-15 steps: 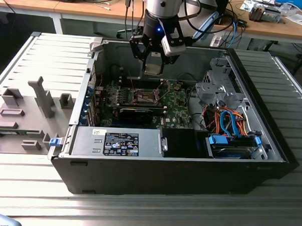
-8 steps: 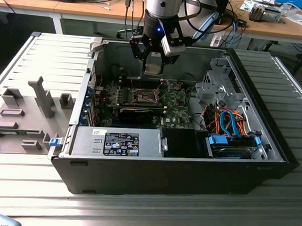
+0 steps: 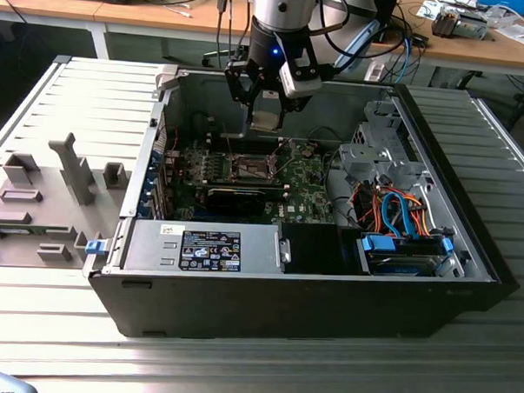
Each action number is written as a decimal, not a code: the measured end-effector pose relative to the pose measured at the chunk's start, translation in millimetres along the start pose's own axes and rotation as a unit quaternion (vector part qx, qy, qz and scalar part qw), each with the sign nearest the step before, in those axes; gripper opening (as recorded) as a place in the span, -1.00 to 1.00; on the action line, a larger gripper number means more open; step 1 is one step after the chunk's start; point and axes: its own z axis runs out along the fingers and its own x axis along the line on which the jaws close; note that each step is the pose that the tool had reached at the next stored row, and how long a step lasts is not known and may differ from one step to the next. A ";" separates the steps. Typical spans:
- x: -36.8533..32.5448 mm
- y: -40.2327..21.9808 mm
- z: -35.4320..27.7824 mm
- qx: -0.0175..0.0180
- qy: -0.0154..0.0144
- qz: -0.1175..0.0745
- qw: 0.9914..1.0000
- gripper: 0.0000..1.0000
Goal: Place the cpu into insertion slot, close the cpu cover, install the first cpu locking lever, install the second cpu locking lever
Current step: 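Place the cpu into insertion slot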
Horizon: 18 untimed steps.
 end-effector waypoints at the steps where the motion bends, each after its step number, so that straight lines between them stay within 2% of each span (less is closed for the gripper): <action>1: 0.0 0.0 0.0 0.000 0.000 0.000 1.000 0.08; 18: 0.0 0.0 0.0 0.000 0.000 0.006 1.000 0.08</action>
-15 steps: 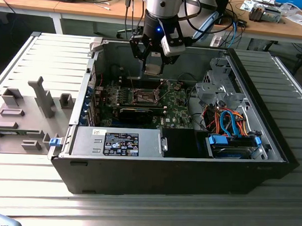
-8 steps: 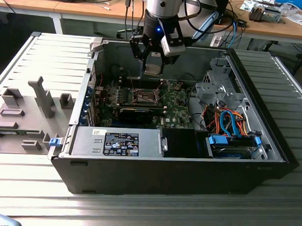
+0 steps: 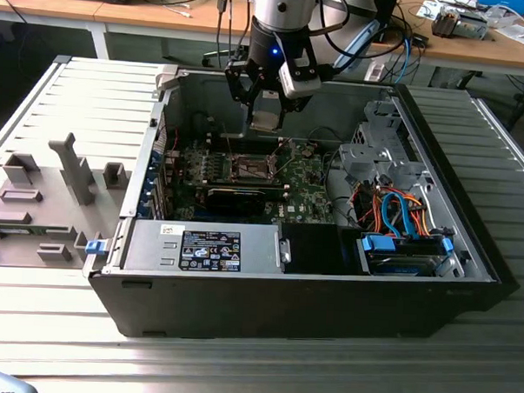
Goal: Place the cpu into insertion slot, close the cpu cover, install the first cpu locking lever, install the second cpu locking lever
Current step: 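Place the cpu into insertion slot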
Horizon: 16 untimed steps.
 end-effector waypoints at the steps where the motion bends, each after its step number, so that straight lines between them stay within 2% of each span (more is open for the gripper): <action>1: 0.0 0.0 0.0 0.000 0.000 0.000 1.000 0.08; 16: 0.0 0.0 0.0 0.000 -0.001 0.007 1.000 0.08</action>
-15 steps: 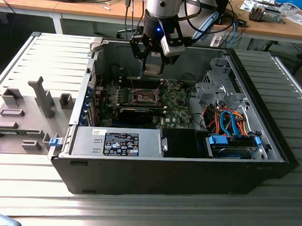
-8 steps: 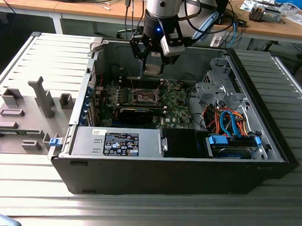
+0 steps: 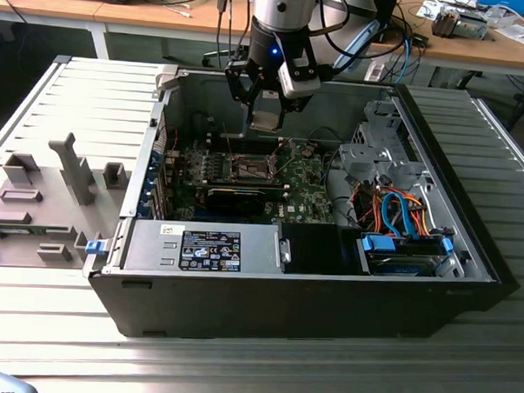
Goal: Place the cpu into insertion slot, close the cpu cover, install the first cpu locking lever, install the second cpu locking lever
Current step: 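Place the cpu into insertion slot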
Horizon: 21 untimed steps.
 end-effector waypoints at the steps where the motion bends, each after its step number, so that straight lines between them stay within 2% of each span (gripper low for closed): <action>1: 0.0 0.0 0.0 0.000 0.000 0.000 1.000 0.08; 21: 0.0 0.0 0.0 0.000 -0.001 0.008 1.000 0.08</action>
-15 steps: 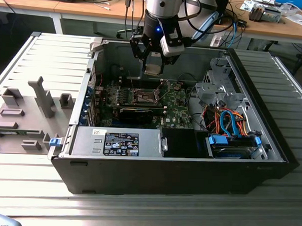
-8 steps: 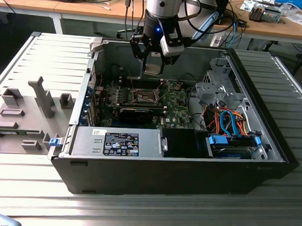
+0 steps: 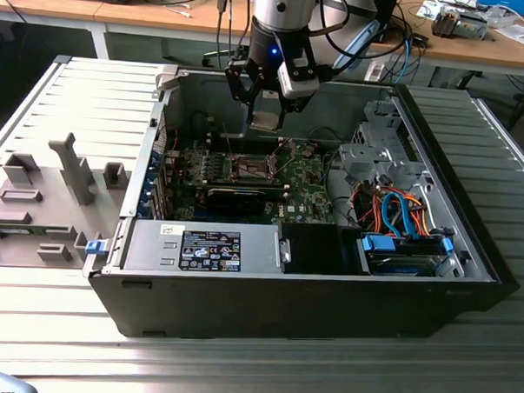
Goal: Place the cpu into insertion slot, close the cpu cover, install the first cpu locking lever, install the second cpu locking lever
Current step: 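Place the cpu into insertion slot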
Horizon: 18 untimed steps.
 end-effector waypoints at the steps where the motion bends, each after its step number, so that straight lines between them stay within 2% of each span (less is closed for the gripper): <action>1: 0.0 0.0 0.0 0.000 0.000 0.001 1.000 0.08; 18: 0.0 0.0 0.0 0.000 -0.001 0.007 1.000 0.08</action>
